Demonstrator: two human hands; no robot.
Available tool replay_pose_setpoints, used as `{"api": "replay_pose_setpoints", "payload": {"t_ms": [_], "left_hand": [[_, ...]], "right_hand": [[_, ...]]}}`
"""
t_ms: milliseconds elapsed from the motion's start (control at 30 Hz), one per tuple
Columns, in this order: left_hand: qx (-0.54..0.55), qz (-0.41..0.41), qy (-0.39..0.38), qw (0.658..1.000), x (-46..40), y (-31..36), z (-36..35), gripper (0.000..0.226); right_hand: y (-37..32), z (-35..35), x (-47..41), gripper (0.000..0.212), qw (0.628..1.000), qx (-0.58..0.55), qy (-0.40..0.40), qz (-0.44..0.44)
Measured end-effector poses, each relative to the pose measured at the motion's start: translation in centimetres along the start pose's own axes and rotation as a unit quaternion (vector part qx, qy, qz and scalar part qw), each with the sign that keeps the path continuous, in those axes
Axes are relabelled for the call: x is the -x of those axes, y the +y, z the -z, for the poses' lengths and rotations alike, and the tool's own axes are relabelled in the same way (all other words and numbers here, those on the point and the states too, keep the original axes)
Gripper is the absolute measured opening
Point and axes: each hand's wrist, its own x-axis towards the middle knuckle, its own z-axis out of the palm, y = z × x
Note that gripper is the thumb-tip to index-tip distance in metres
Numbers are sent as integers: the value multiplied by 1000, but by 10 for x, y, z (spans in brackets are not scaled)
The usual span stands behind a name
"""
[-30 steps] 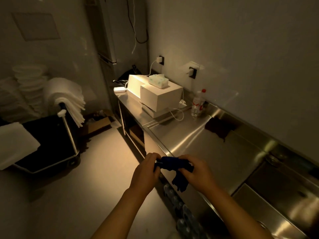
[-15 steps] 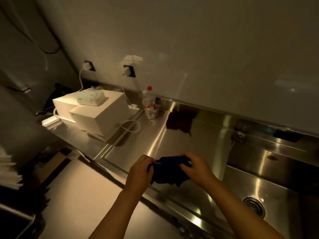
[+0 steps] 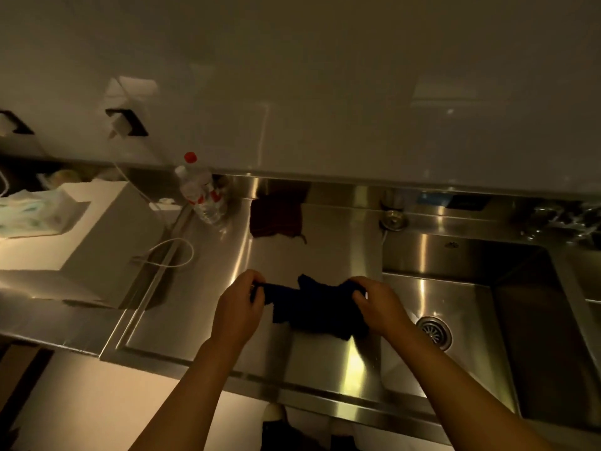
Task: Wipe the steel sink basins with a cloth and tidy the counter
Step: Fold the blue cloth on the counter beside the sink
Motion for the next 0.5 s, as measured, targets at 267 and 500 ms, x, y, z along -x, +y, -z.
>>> {"api": "replay_pose_setpoints", "payload": {"t_ms": [267,500], "left_hand": [[36,31,20,999,-46,-40,36,27],[38,-4,-39,999,-68,-44,58,25]], "right_hand": [[-13,26,-11,34,989,-65,114,-62],[-34,30,-44,29,958,-156,218,-106]]}}
